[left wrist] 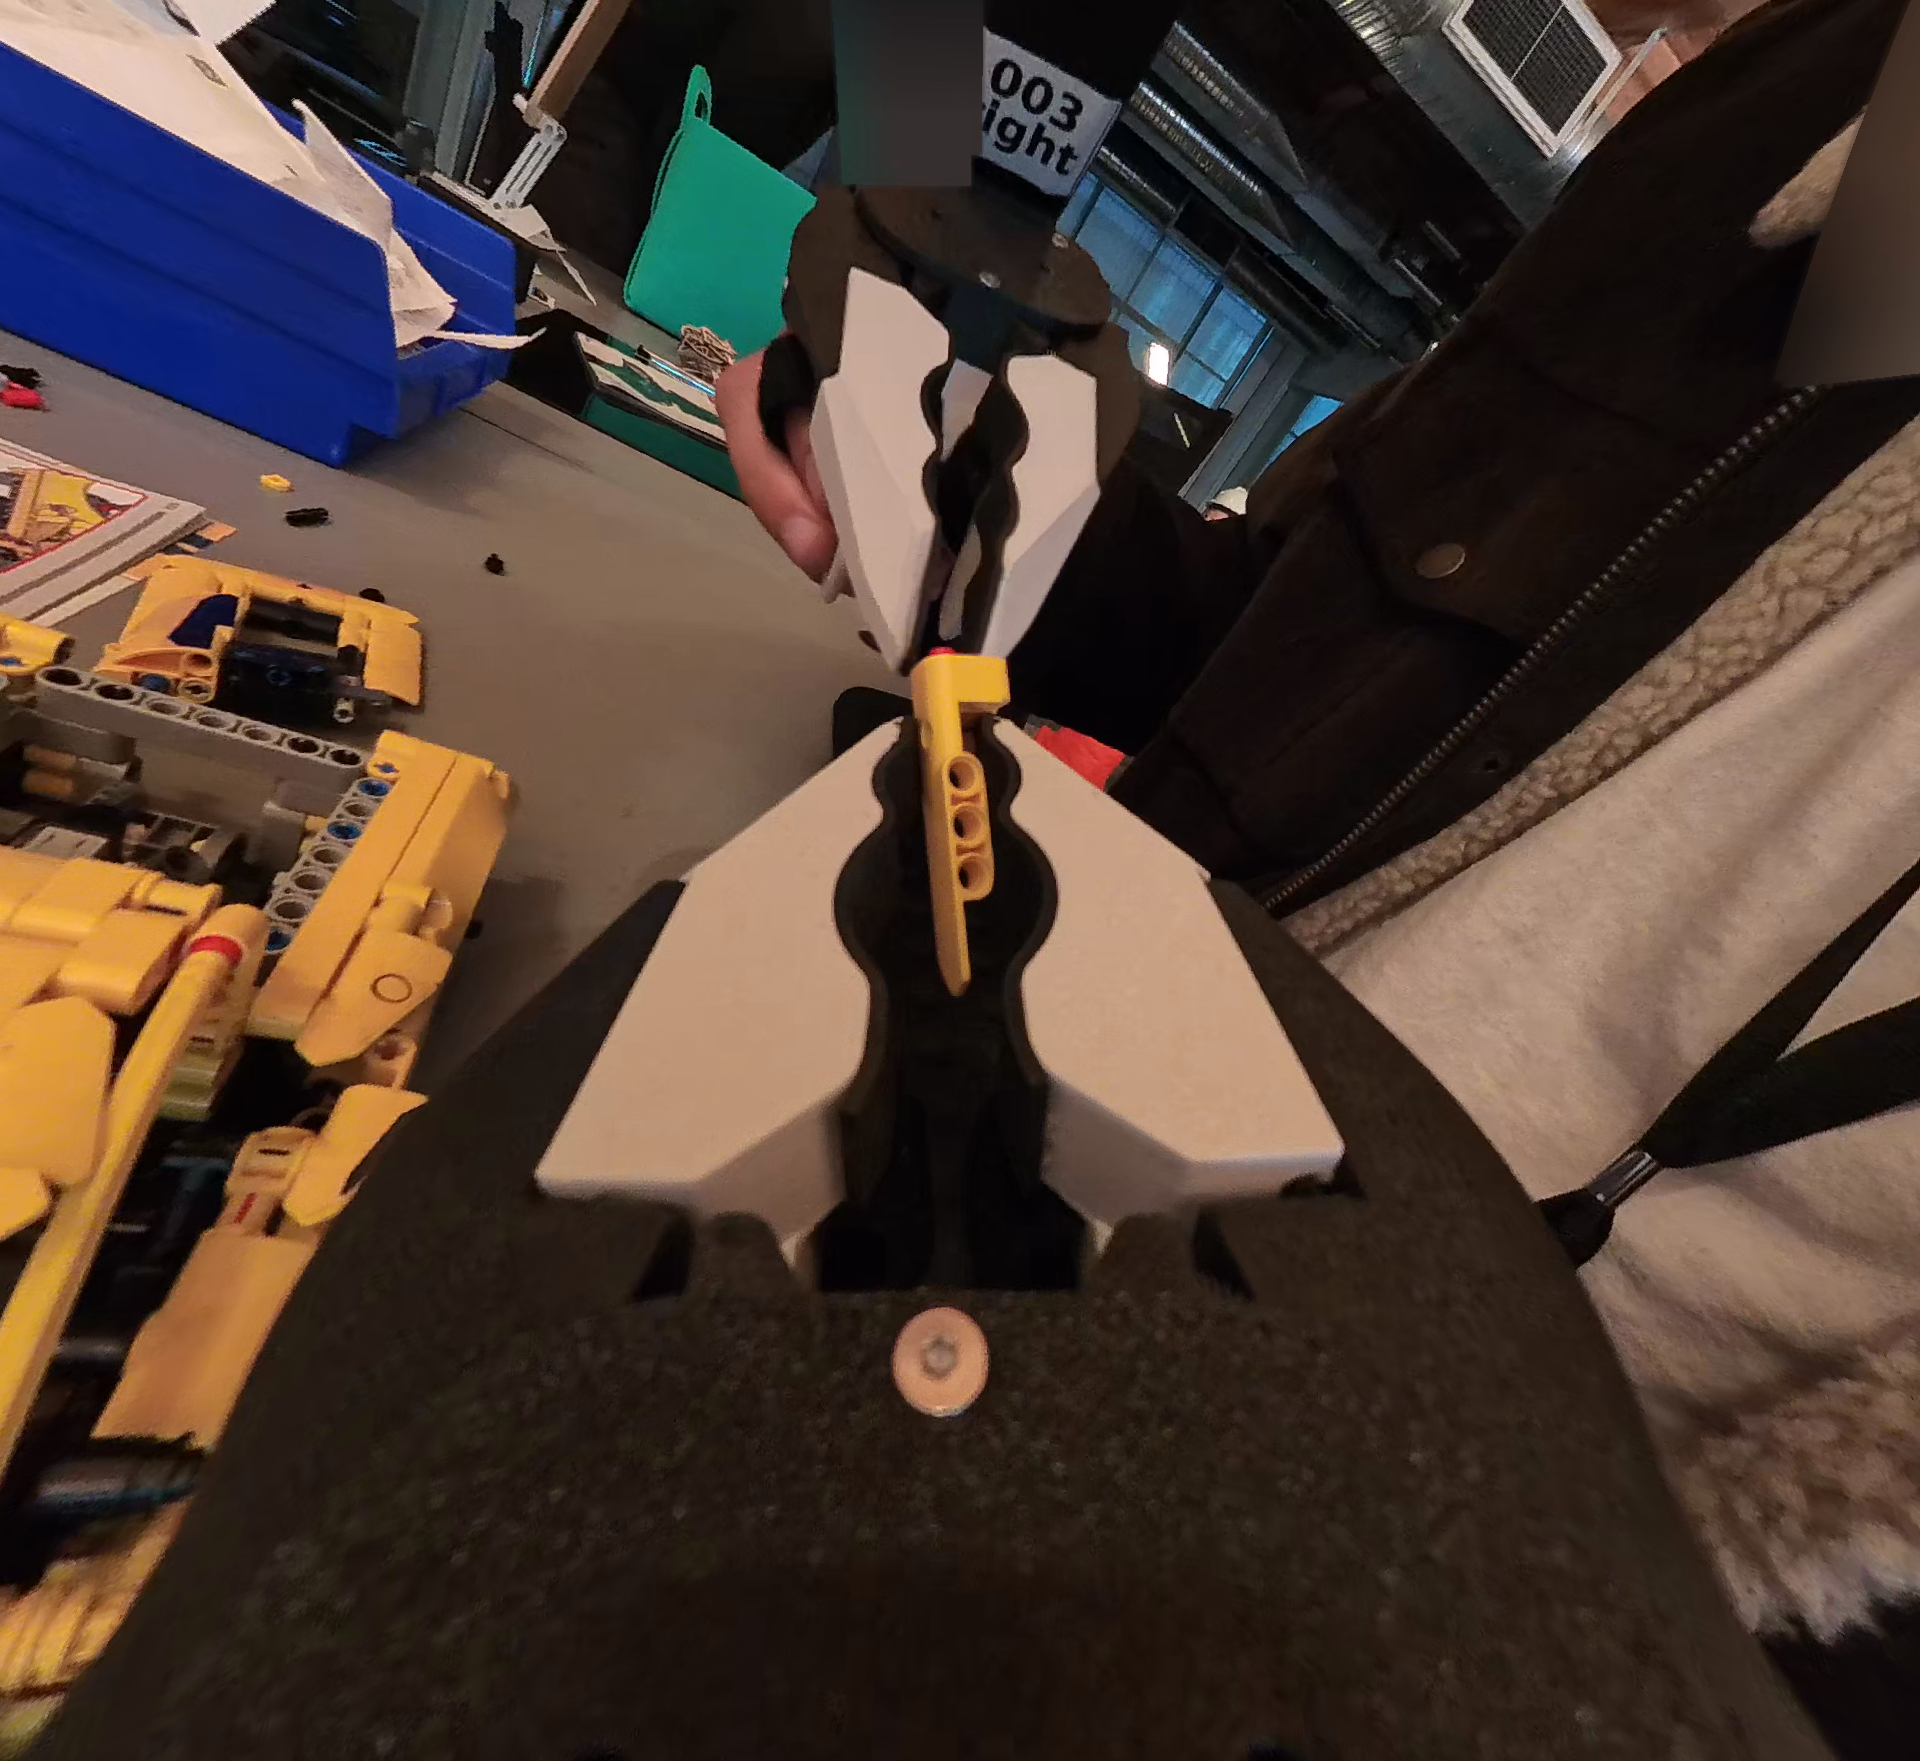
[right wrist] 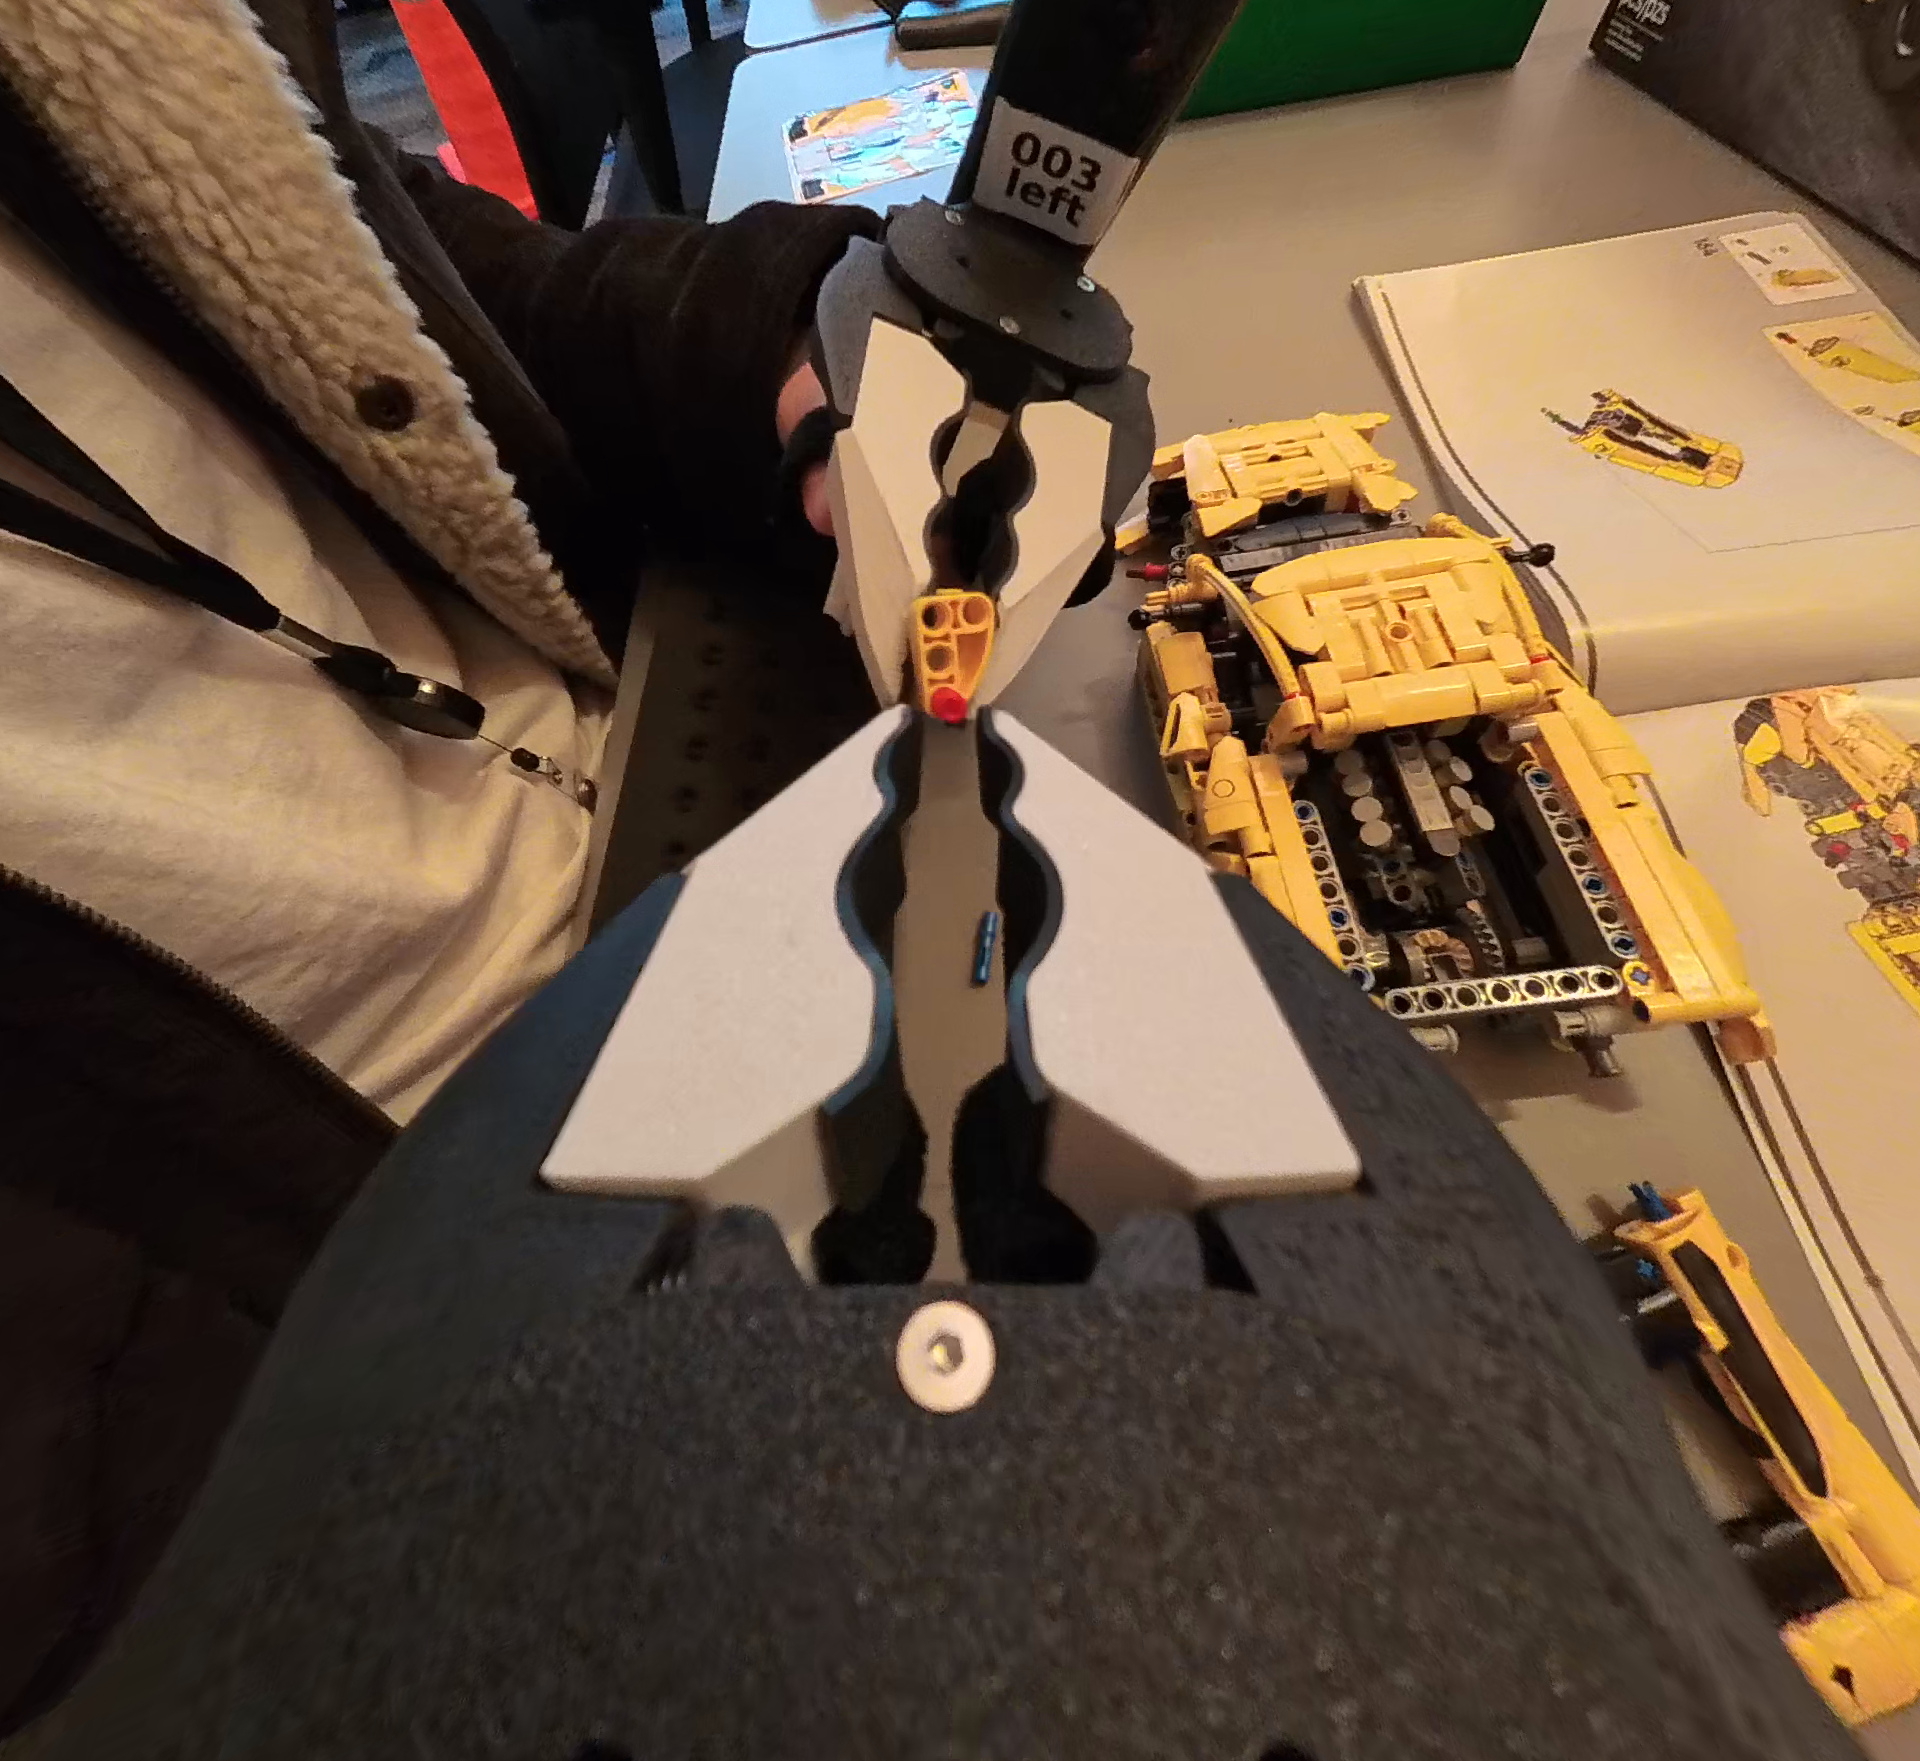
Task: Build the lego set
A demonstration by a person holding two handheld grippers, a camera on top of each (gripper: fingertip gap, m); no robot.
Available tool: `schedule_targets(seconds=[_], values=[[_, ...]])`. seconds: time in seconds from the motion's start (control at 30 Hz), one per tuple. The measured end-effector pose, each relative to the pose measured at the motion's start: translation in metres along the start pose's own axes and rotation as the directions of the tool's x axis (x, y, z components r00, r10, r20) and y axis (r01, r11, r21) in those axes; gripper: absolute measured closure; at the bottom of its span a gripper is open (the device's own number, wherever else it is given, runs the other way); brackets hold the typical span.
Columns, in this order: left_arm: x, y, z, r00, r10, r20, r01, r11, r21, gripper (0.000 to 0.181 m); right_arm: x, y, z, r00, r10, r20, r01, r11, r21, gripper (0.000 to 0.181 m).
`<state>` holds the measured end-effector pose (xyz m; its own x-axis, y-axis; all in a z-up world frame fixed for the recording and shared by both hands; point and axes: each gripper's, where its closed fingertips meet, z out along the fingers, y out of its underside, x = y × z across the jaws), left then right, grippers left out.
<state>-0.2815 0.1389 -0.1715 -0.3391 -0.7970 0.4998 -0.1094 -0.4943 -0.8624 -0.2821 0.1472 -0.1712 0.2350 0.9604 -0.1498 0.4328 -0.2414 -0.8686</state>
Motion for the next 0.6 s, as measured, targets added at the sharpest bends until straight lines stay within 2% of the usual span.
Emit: schedule_targets(seconds=[0.33,0.6], values=[[0.0012,0.0052,0.0025,1.0,0.017,0.0,-0.017,1.0,-0.026,0.172,-0.0038,0.0019,0.0015,0.998,0.043,0.051,-0.043,0.999,0.0,0.177],[0.0021,-0.0002,-0.0003,1.0,0.007,-0.012,-0.007,1.0,0.017,0.173,-0.0043,-0.0037,0.0042,0.993,0.092,0.072,-0.101,0.986,0.13,0.177]])
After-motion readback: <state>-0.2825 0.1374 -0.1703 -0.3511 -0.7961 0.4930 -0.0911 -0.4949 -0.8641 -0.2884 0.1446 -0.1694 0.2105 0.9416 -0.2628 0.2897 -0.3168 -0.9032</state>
